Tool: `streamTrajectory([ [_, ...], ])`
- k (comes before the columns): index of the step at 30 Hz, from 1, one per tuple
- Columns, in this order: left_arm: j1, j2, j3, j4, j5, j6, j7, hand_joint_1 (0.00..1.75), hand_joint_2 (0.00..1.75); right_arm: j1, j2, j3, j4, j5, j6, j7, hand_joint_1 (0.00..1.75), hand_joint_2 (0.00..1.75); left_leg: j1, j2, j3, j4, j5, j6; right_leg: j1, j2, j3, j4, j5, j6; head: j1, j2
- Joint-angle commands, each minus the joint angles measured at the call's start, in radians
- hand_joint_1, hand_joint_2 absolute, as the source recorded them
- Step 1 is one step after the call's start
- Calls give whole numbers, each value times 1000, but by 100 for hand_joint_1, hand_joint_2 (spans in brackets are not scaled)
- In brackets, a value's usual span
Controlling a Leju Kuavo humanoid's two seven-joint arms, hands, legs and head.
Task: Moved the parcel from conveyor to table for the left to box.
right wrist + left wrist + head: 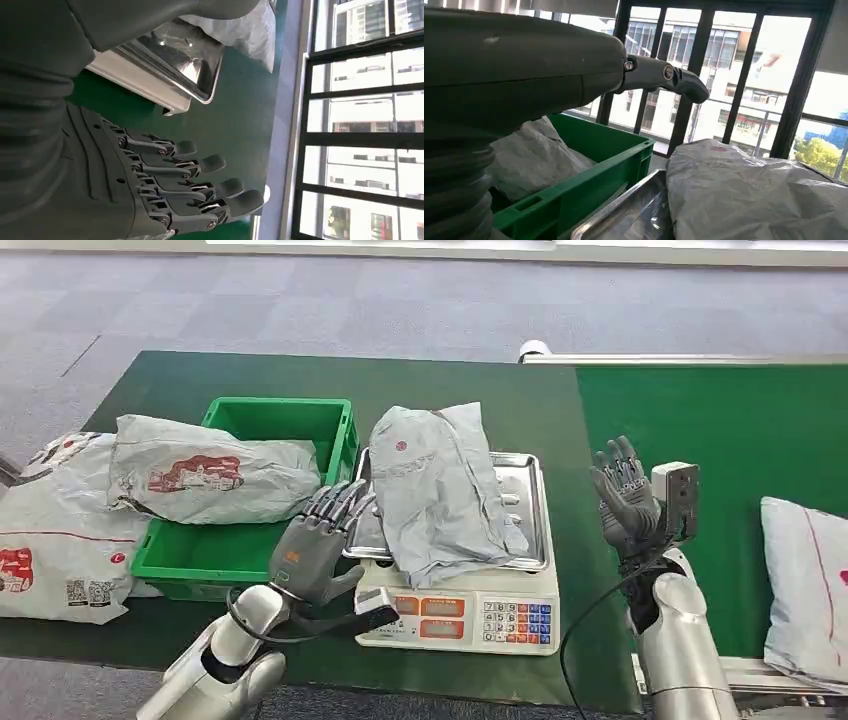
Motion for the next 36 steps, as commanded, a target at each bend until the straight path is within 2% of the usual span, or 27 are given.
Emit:
streamTrajectory([
  [1,-8,3,36,28,-5,-12,0,0,175,-42,22,1,67,-1,-2,4,0,175,0,2,2,-1,-1,0,1,1,2,-1,0,-1,0,0],
  [11,-8,3,36,28,-5,-12,0,0,175,-42,22,1,67,-1,-2,4,0,175,0,2,1,-1,0,0,1,1,1,-1,0,-1,0,0],
  [13,-8,3,36,28,-5,-12,0,0,175,-42,22,1,67,-1,-2,4,0,175,2,3,5,-2,-1,0,2,1,5,-3,0,-2,0,0],
  [21,-8,3,36,28,-5,-12,0,0,175,-42,22,1,67,-1,-2,4,0,175,1,2,2,0,-1,0,1,1,1,-1,0,-1,0,0],
  [23,-8,3,36,28,-5,-12,0,0,175,-42,22,1,67,-1,-2,4,0,175,2,4,7,-3,-1,0,3,1,7,-5,0,-3,0,0],
  [27,-8,3,36,28,-5,-12,0,0,175,-42,22,1,67,-1,-2,4,0,175,0,2,2,-1,0,0,0,1,1,-1,0,-1,0,0],
  [28,-8,3,36,28,-5,-12,0,0,175,-42,22,1,67,-1,-2,4,0,175,1,3,5,-2,-1,0,2,1,5,-3,0,-2,0,0],
  [36,-8,3,36,28,-5,-12,0,0,175,-42,22,1,67,-1,-2,4,0,175,1,2,2,-1,-1,0,1,1,1,-1,0,-1,0,0],
])
